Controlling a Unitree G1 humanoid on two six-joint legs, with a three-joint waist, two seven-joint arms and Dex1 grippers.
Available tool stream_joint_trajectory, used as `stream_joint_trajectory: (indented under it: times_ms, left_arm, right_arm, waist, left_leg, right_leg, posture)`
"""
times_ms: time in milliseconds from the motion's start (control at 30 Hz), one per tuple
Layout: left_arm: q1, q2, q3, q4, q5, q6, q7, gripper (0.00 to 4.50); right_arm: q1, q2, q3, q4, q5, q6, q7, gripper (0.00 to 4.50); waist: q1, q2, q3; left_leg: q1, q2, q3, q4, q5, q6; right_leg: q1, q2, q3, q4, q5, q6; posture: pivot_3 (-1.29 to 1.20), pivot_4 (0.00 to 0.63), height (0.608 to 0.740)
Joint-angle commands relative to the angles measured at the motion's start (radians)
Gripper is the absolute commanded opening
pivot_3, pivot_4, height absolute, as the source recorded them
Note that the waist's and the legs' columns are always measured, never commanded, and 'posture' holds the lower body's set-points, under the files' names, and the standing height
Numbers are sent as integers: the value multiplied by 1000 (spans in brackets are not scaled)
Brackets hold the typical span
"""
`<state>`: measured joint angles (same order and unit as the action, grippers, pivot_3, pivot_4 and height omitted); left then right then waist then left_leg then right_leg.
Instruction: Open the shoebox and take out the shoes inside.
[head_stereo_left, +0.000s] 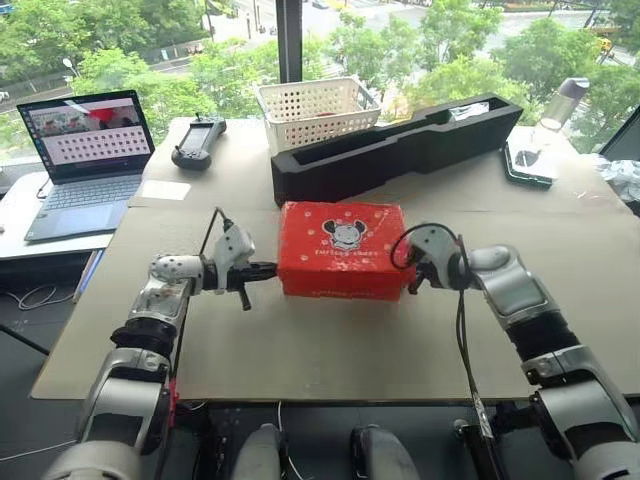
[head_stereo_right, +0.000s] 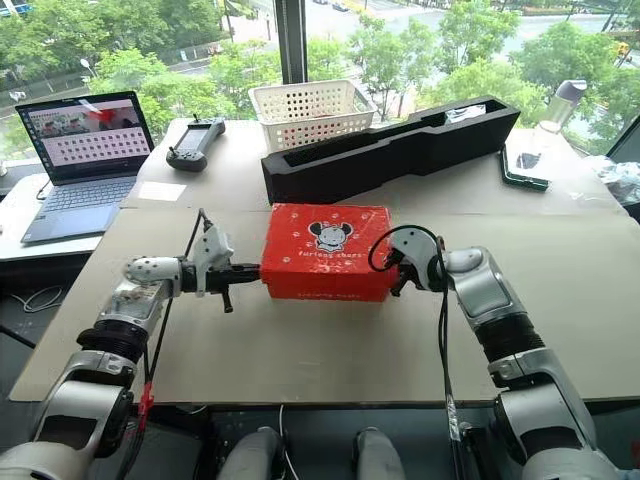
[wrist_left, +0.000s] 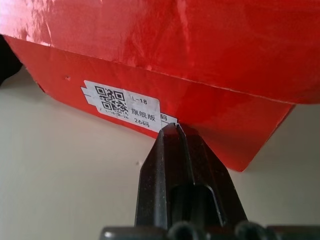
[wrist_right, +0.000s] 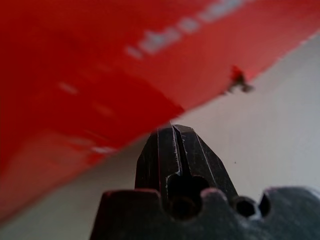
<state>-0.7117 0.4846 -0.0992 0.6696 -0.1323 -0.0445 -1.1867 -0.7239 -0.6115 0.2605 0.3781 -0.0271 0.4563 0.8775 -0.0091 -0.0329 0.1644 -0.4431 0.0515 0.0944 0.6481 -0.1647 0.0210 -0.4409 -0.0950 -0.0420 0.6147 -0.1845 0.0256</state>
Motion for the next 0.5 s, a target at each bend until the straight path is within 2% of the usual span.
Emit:
stream_joint_trajectory:
  times_ms: [33, 300, 500]
  left_arm:
    - [-65, -56, -25, -37, 5, -21, 2, 0]
    - [-109, -92, -16, 35, 31, -51, 17, 0]
    - [-65, -86, -12, -29, 15, -28, -13, 0]
  right_arm:
    - [-16, -16, -14, 13, -9, -29, 20, 35]
    - [-2, -62, -33, -10, -9, -26, 51, 35]
    - [28, -94, -58, -66, 2, 9, 55, 35]
  waist:
    - [1, 0, 0]
    - [5, 0, 0]
    - [6, 0, 0]
  left_leg:
    - [0, 0, 0, 0, 0, 0]
    - [0, 0, 0, 1, 0, 0]
    - [-2, 0, -1, 1, 0, 0]
  right_leg:
    - [0, 0, 0, 0, 0, 0]
    - [0, 0, 0, 1, 0, 0]
    - [-1, 0, 0, 1, 0, 0]
  posture:
    - [0, 150, 733]
    - [0, 150, 733]
    - [0, 150, 733]
